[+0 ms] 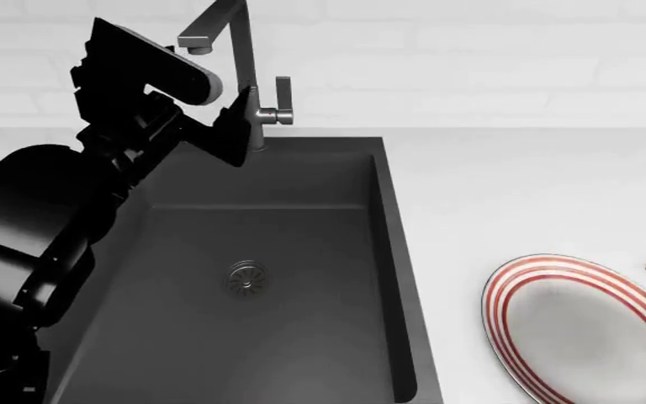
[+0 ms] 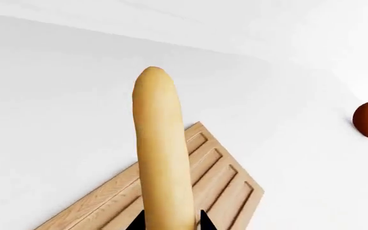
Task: Pick the sausage from the plate and place it on the cutting board. Then pick the condiment bottle from the cabinet and place it next to the cutting board.
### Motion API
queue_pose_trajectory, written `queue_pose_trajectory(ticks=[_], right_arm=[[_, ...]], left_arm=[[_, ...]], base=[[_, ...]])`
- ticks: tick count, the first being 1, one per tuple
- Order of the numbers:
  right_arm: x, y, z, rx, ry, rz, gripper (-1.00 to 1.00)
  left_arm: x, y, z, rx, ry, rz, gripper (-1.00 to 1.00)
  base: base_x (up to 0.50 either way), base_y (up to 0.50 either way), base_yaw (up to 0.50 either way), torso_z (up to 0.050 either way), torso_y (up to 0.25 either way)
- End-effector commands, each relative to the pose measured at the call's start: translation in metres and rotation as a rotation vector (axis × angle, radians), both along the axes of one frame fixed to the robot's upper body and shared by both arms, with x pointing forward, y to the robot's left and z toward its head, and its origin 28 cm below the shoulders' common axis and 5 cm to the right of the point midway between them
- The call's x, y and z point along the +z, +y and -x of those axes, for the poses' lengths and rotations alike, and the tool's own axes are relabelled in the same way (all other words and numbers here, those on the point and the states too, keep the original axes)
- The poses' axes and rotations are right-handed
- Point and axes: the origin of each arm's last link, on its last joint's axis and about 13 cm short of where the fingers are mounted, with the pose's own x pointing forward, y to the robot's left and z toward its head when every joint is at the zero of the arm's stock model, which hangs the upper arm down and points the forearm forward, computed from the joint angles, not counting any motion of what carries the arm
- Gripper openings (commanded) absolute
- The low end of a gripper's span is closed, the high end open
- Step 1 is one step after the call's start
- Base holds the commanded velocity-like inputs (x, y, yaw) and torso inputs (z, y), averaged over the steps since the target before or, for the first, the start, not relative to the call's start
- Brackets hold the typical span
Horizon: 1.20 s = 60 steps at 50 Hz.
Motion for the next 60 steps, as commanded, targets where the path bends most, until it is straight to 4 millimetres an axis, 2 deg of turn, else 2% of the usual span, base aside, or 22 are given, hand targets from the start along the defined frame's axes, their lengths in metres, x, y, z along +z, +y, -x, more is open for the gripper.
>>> queue_pose_trajectory(ticks=[1,10,13,17,23,33,42,52,60], right_arm=[[-0.026,-0.010,-0.007,-0.110,-0.028,-0.033,-1.00],[-0.055,-0.028,-0.001,-0.142,-0.010,-0.095,-1.00],[-0.069,-0.032,0.006,-0.160,0.001,-0.120,-1.00],[-0.077,-0.035,0.017,-0.181,-0.002,-0.138,-1.00],[-0.082,-0.037,0.024,-0.192,-0.003,-0.157,-1.00],[-0.073,-0.030,0.016,-0.146,-0.024,-0.163,-1.00],[-0.074,-0.029,0.011,-0.126,-0.014,-0.168,-1.00],[-0.095,-0.031,0.011,-0.145,0.029,-0.207,-1.00],[-0.098,-0.032,0.014,-0.150,0.030,-0.211,-1.00]], left_arm=[[-0.004,-0.002,-0.001,0.004,0.013,-0.003,1.00],[-0.005,-0.003,-0.001,0.001,0.016,-0.006,1.00],[-0.005,-0.003,-0.001,0.002,0.017,-0.005,1.00],[-0.006,-0.003,-0.001,0.004,0.017,-0.005,1.00],[-0.005,-0.004,0.000,0.002,0.017,-0.002,1.00],[-0.007,-0.003,0.000,0.000,0.019,0.004,1.00],[-0.008,-0.003,-0.001,0.000,0.022,0.006,1.00],[-0.009,-0.002,-0.001,0.002,0.024,0.006,1.00],[-0.011,-0.001,-0.001,0.005,0.028,0.007,1.00]], base=[[0.00,0.00,0.00,0.000,0.000],[0.00,0.00,0.00,0.000,0.000],[0.00,0.00,0.00,0.000,0.000],[0.00,0.00,0.00,0.000,0.000],[0.00,0.00,0.00,0.000,0.000],[0.00,0.00,0.00,0.000,0.000],[0.00,0.00,0.00,0.000,0.000],[0.00,0.00,0.00,0.000,0.000],[0.00,0.00,0.00,0.000,0.000]])
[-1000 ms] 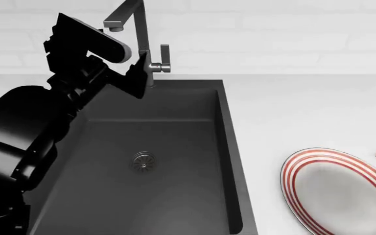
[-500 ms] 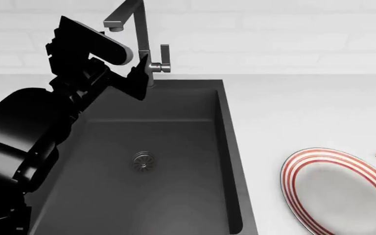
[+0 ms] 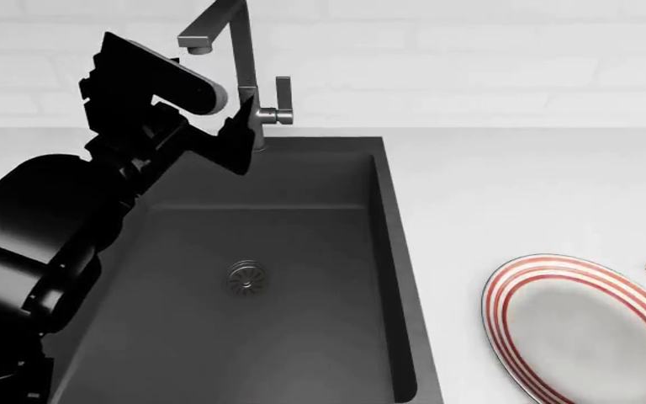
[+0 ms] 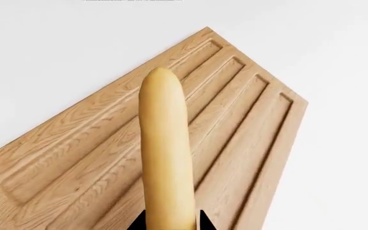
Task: Pick the sausage from the plate and place it on the cutting board. Then pick the condiment bottle from the cabinet and place it next to the cutting board.
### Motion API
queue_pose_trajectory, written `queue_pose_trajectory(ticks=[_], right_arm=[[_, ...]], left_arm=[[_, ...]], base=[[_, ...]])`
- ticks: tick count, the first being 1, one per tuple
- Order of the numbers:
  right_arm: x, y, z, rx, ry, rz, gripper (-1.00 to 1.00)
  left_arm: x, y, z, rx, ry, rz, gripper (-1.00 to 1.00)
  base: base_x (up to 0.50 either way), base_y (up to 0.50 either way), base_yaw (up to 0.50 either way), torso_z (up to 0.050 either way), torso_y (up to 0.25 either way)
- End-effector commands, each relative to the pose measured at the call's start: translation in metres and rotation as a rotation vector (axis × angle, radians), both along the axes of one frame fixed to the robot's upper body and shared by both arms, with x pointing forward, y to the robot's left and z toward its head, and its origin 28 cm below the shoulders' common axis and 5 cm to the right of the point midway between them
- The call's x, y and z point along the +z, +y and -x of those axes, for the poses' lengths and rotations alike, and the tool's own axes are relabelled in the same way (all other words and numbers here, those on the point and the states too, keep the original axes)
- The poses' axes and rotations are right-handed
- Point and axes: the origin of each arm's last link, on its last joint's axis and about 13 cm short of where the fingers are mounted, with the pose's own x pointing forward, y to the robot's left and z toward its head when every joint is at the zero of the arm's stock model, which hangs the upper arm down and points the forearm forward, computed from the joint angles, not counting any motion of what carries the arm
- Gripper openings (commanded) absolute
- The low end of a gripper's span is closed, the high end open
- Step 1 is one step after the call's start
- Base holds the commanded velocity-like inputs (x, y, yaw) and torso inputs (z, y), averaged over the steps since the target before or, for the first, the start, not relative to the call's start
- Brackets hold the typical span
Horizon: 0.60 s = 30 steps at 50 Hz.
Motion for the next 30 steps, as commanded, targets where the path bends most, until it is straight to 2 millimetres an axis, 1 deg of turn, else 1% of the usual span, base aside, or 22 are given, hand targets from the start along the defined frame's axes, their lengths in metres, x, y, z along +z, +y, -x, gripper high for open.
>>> queue_pose_trajectory(ticks=[1,4,5,9,16,24,27,30], right_arm=[[-0.006,-0.002,0.002,-0.004,0.001,-0.007,-1.00],[-0.006,-0.001,0.001,0.007,0.003,0.007,-1.00],[-0.006,-0.001,0.000,0.011,0.004,0.012,1.00],[-0.003,-0.001,0.000,0.010,-0.010,0.033,1.00],[0.013,0.000,-0.002,0.024,-0.084,0.057,1.00],[0.042,-0.001,0.012,0.050,-0.234,0.031,1.00],[0.059,0.003,0.020,0.061,-0.284,0.035,1.00],[0.078,0.006,0.023,0.079,-0.340,0.057,1.00]], left_arm=[[-0.002,0.001,0.000,0.004,0.004,0.001,1.00],[-0.003,0.001,0.000,0.004,0.005,0.000,1.00],[-0.003,0.001,0.000,0.004,0.005,0.000,1.00],[-0.003,0.001,0.000,0.006,0.004,0.000,1.00],[-0.003,0.002,0.000,0.005,0.005,0.003,1.00],[-0.003,0.001,0.000,0.002,0.004,0.005,1.00],[-0.002,0.001,0.000,0.002,0.002,0.006,1.00],[-0.001,0.002,0.002,0.004,-0.002,0.013,1.00]], base=[[0.00,0.00,0.00,0.000,0.000],[0.00,0.00,0.00,0.000,0.000],[0.00,0.00,0.00,0.000,0.000],[0.00,0.00,0.00,0.000,0.000],[0.00,0.00,0.00,0.000,0.000],[0.00,0.00,0.00,0.000,0.000],[0.00,0.00,0.00,0.000,0.000],[0.00,0.00,0.00,0.000,0.000]])
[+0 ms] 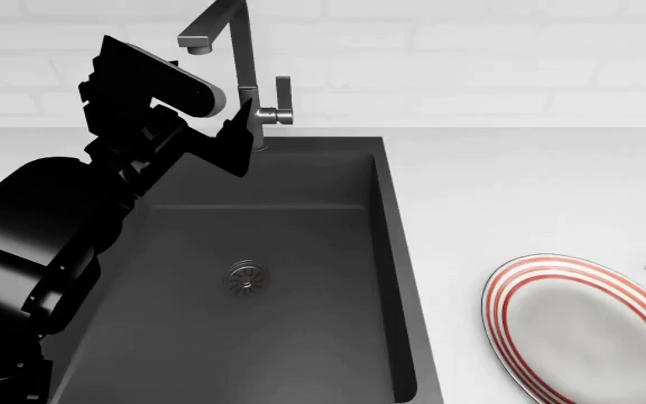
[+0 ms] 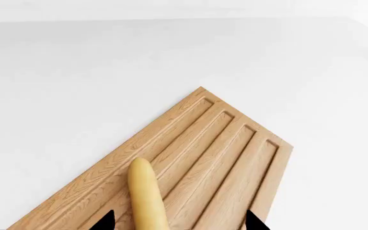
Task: Pick the sausage from the plate and place it on the cutting board. Then pick the condiment bottle from the cabinet and place it next to the cutting board.
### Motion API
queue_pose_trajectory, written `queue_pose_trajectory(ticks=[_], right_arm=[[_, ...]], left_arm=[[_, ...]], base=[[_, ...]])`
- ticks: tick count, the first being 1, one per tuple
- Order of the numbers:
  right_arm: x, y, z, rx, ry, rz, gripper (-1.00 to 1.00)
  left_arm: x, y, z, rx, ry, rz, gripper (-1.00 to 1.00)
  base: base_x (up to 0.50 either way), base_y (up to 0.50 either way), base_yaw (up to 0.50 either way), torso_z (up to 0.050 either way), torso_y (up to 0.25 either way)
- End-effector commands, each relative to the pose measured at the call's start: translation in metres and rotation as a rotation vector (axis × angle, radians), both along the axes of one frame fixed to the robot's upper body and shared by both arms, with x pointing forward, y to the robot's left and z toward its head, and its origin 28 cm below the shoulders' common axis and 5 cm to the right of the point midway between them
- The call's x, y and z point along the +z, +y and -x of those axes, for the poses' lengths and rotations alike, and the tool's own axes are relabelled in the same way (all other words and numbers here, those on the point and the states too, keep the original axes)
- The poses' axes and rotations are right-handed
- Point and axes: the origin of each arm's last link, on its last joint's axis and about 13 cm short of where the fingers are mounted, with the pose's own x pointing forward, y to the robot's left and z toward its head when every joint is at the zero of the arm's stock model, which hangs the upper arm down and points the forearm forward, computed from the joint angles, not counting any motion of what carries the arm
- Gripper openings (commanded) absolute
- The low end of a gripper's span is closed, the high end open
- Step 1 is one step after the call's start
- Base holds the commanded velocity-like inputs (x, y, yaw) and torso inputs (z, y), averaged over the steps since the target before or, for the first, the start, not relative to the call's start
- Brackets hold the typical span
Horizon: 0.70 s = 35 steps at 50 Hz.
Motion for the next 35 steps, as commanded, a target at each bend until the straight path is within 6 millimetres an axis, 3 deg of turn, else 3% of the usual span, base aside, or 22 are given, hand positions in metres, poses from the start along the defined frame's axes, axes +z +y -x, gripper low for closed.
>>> queue_pose_trajectory(ticks=[1,14,20,30,35], right_arm=[[0.051,0.006,0.017,0.038,-0.182,0.034,1.00],[0.096,0.019,0.035,0.072,-0.352,0.123,1.00],[0.118,0.051,0.050,0.180,-0.510,0.160,1.00],[0.118,0.108,0.048,0.465,-0.663,0.214,1.00],[0.107,0.129,0.040,0.577,-0.665,0.194,1.00]], left_arm=[[0.002,0.001,0.002,0.002,-0.006,0.011,1.00],[0.005,0.007,0.006,0.018,-0.022,0.034,1.00],[0.005,0.010,0.010,0.025,-0.031,0.052,1.00],[0.001,0.012,0.014,0.023,-0.036,0.071,1.00],[0.000,0.013,0.015,0.021,-0.036,0.074,1.00]], base=[[0.00,0.00,0.00,0.000,0.000],[0.00,0.00,0.00,0.000,0.000],[0.00,0.00,0.00,0.000,0.000],[0.00,0.00,0.00,0.000,0.000],[0.00,0.00,0.00,0.000,0.000]])
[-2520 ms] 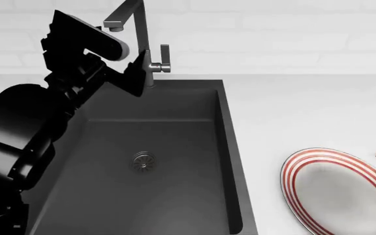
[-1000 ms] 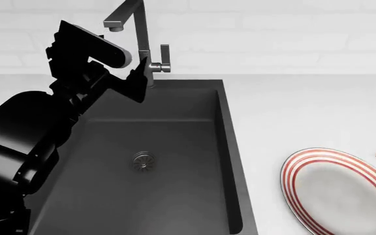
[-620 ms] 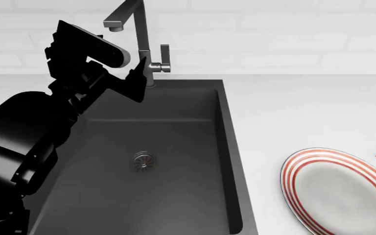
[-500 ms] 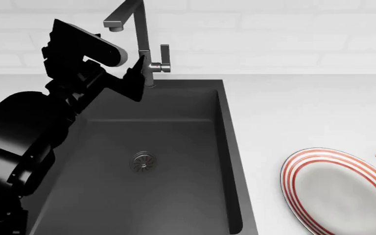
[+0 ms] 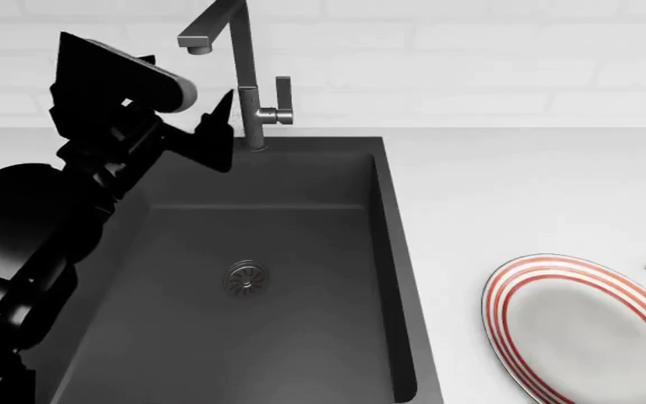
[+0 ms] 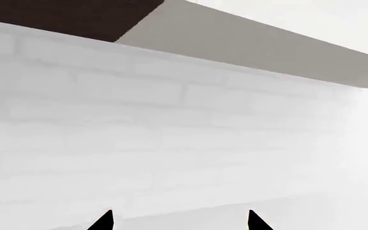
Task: Pick the sausage from the plate and place it on the cutting board. Then pick the condiment bottle from the cabinet and place it next to the cutting board.
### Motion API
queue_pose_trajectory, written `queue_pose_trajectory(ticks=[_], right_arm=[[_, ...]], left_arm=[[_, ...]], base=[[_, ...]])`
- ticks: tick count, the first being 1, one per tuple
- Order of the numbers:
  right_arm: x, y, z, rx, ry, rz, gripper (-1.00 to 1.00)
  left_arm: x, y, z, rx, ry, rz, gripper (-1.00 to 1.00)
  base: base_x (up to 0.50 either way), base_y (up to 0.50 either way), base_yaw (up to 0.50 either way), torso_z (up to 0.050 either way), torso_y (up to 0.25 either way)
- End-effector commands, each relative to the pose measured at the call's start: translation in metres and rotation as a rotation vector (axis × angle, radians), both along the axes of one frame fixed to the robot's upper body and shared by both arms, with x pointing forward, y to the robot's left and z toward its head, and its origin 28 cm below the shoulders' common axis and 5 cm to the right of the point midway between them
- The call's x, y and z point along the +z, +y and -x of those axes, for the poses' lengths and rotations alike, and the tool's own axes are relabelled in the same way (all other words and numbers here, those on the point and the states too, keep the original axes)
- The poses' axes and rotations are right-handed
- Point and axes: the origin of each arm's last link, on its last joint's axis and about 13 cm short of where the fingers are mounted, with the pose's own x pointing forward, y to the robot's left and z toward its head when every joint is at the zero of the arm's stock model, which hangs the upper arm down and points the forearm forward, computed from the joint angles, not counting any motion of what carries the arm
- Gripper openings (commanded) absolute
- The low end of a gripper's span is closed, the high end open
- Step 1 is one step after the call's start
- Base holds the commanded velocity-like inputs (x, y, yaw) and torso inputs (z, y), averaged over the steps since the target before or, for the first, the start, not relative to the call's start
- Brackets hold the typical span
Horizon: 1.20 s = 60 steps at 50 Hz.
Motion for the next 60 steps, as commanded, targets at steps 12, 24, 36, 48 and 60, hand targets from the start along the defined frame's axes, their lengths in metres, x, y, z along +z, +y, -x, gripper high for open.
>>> queue_pose_trajectory(ticks=[12,24,36,48,60], right_arm=[[-0.075,0.083,-0.017,0.390,0.000,-0.009,1.00],[-0.072,0.115,-0.011,0.482,-0.070,0.039,1.00],[-0.070,0.139,-0.009,0.577,-0.075,0.085,1.00],[-0.055,0.163,-0.002,0.616,-0.150,0.094,1.00],[-0.018,0.179,0.004,0.609,-0.249,0.100,1.00]], left_arm=[[-0.004,0.002,0.005,-0.003,-0.005,0.016,1.00],[-0.008,-0.002,0.025,-0.003,-0.028,0.069,1.00],[-0.031,0.001,0.082,0.036,-0.074,0.163,1.00],[-0.058,-0.004,0.094,0.160,-0.225,0.140,1.00],[-0.057,-0.003,0.097,0.131,-0.223,0.151,1.00]], base=[[0.00,0.00,0.00,0.000,0.000],[0.00,0.00,0.00,0.000,0.000],[0.00,0.00,0.00,0.000,0.000],[0.00,0.00,0.00,0.000,0.000],[0.00,0.00,0.00,0.000,0.000]])
